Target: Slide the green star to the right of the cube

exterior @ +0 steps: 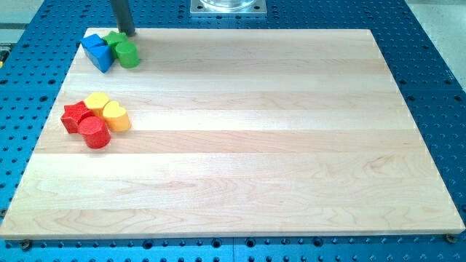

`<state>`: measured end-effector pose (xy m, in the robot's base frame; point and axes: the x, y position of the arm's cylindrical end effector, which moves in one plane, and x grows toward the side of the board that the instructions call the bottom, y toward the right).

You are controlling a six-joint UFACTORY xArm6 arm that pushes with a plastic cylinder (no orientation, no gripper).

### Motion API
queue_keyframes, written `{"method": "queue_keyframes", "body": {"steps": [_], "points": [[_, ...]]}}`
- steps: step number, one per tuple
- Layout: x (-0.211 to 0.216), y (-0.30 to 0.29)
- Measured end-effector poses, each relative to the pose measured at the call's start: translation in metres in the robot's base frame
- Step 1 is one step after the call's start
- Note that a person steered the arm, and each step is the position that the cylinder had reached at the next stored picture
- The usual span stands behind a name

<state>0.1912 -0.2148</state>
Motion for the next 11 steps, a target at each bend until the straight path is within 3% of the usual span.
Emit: {"method": "queue_keyframes", "body": {"steps": [11], "points": [[0.007,-0.024]]}}
